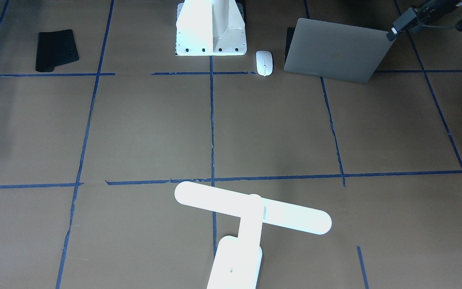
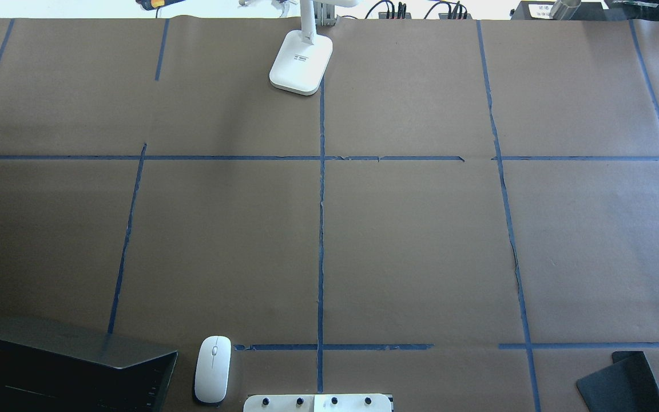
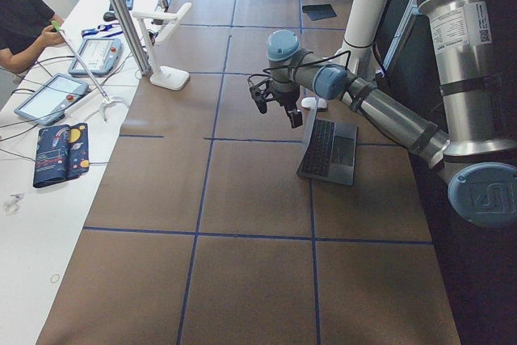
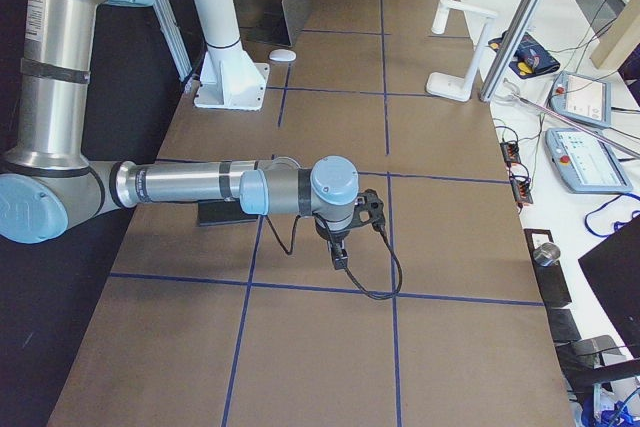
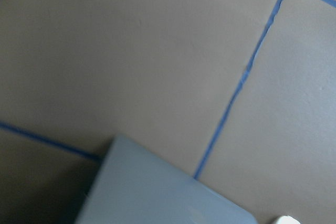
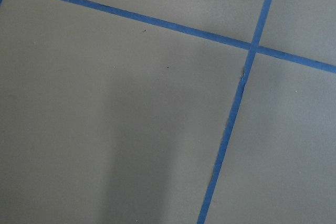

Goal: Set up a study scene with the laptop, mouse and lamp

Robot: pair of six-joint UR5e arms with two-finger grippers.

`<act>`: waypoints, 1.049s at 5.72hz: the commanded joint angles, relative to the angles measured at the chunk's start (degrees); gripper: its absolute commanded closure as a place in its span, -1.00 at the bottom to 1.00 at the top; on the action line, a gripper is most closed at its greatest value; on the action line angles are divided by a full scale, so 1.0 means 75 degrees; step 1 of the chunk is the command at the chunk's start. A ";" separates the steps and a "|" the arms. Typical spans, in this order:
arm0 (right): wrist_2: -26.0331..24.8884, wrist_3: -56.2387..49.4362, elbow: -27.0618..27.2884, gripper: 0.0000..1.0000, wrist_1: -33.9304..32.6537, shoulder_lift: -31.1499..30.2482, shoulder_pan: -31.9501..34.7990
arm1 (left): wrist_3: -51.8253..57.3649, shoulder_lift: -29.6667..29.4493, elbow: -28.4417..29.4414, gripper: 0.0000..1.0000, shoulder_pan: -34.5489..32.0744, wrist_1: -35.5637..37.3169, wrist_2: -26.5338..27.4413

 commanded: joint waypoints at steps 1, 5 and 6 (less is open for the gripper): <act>-0.0027 0.0039 -0.0087 -1.00 0.0031 0.0026 0.0006 | -0.2151 0.0019 -0.0221 -1.00 0.0811 -0.0551 0.0436; -0.0039 0.0507 -0.0298 -1.00 0.0031 0.0073 0.0006 | -0.5914 0.0523 -0.1124 -1.00 0.2909 -0.0903 0.2171; -0.0039 0.0497 -0.0462 -1.00 0.0031 0.0096 -0.0006 | -0.6583 0.0685 -0.1125 -1.00 0.3342 -0.1090 0.2697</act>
